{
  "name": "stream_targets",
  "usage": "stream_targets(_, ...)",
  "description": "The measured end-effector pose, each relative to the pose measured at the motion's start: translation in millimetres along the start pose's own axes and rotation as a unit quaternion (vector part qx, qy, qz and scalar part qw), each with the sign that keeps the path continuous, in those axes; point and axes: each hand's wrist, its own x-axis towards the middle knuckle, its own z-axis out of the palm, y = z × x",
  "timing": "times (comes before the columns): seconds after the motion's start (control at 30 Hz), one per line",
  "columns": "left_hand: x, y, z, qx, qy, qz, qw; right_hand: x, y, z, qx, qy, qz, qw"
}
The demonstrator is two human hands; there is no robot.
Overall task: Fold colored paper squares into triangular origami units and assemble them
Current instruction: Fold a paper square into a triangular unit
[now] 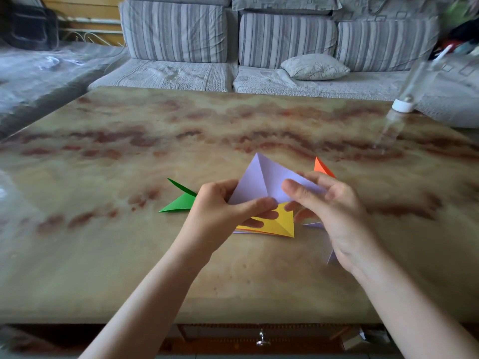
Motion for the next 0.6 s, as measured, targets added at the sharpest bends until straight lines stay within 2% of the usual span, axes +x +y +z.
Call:
stream_targets(0.07,-0.3,1.4,0.6,-0.023,0.016,0.006,1.000,-1.0,3.0,2.1,-0.003,-0.037,0.013,0.999)
stream_targets(0.13,-1.2,1.2,2.5,-0.029,0.026,0.010,0.999,-2.2,7.2,5.5,0.002,-0.041,0.015,0.999)
stream_targets(0.47,-2.6,1.7,4.7,-0.046,0.078,0.038,0.995,0.1,5.6,7.1,0.099,0.020,0.028,0.994)
stream_targets(0.6,-3.3,1.0,3.6,-0.051,0.086,0.036,0.994,4.4,1.4,-3.4,0.092,0.065,0.022,0.993)
